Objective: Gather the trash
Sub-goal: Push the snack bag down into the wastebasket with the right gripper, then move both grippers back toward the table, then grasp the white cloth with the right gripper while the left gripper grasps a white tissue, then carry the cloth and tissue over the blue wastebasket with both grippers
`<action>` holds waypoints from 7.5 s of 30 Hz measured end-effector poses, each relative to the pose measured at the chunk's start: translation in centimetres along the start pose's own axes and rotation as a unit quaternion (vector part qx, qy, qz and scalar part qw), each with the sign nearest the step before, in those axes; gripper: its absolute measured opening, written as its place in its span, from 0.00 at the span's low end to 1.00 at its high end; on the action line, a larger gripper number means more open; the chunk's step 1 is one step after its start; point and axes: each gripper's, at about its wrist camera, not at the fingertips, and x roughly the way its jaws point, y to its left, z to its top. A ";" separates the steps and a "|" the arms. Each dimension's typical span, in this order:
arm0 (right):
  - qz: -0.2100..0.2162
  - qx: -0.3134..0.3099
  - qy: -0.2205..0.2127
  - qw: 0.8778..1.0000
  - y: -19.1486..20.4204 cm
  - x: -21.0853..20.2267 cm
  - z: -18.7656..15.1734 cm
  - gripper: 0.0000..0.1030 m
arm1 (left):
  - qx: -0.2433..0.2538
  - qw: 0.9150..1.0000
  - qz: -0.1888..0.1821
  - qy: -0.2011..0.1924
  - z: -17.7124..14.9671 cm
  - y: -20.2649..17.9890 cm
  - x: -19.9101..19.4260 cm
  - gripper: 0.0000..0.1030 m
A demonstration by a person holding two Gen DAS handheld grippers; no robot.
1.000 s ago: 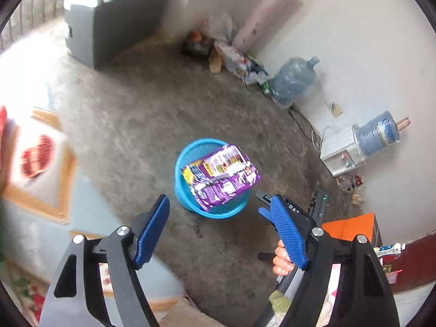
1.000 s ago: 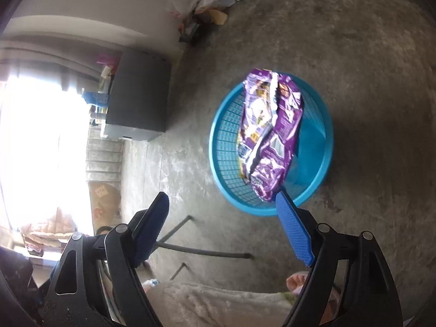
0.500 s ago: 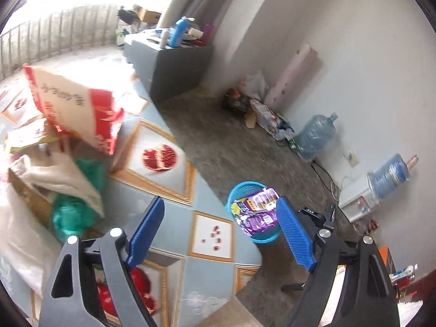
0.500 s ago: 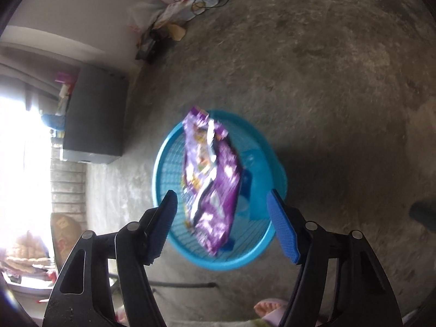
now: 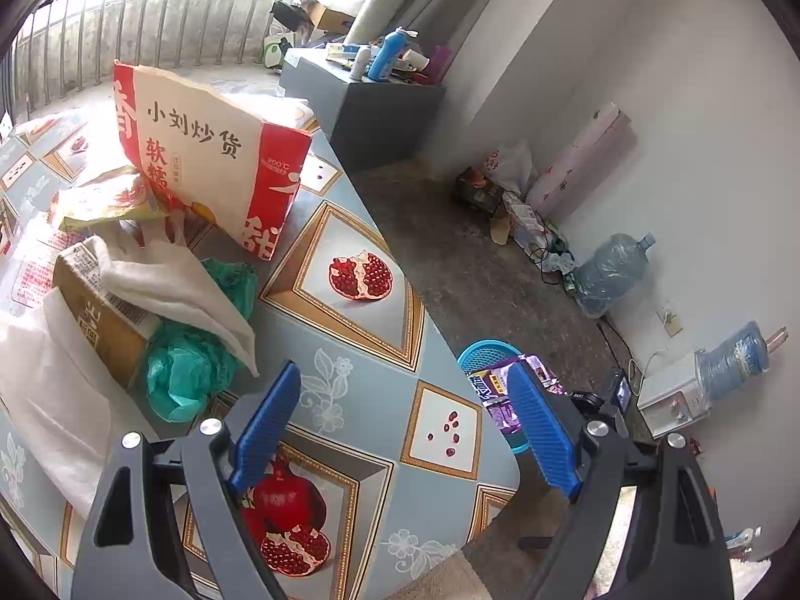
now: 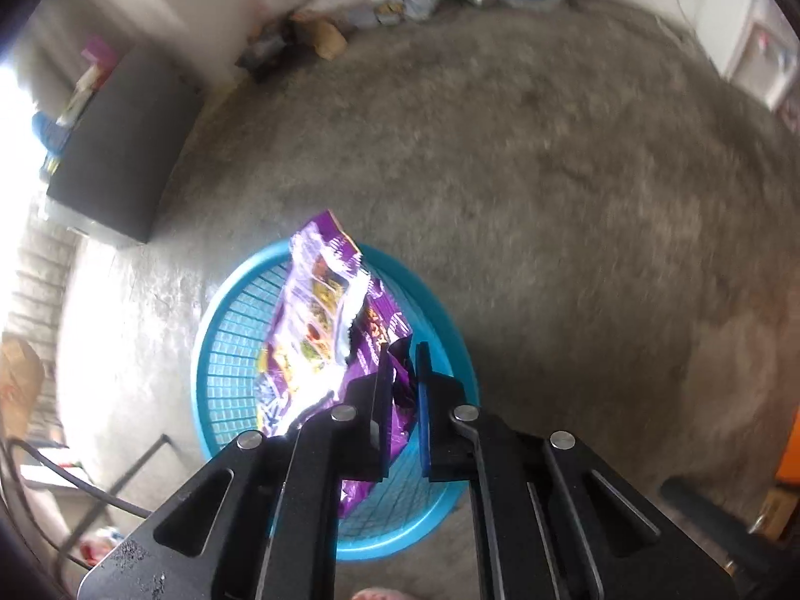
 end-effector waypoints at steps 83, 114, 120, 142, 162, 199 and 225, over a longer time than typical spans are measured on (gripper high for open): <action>0.174 -0.344 -0.270 0.882 18.3 -32.2 -20.3 0.92 | -0.063 0.984 0.078 -0.145 -7.8 10.9 -15.4 0.94; 0.296 -0.457 -0.080 0.835 36.1 -26.4 -26.9 0.51 | -0.017 0.968 0.189 -0.163 -3.7 16.7 -8.5 0.69; 0.309 -0.493 -0.054 0.811 38.7 -25.2 -27.7 0.43 | -0.026 0.970 0.198 -0.139 -3.2 17.9 -6.7 0.54; 0.336 -0.496 -0.045 0.799 39.5 -26.8 -27.4 0.07 | -0.023 0.969 0.174 -0.172 -3.5 17.5 -8.9 0.00; 0.388 -0.428 -0.144 0.803 35.5 -34.2 -25.0 0.06 | 0.004 0.986 0.101 -0.132 -6.8 13.9 -9.1 0.15; 0.374 -0.278 -0.193 0.864 19.5 -36.5 -19.8 0.06 | 0.141 0.971 0.071 -0.182 -5.4 0.8 -14.7 0.01; 0.207 -0.043 -0.198 0.957 3.2 -23.6 -5.2 0.07 | 0.264 0.935 -0.163 0.171 -0.6 -26.4 21.9 0.01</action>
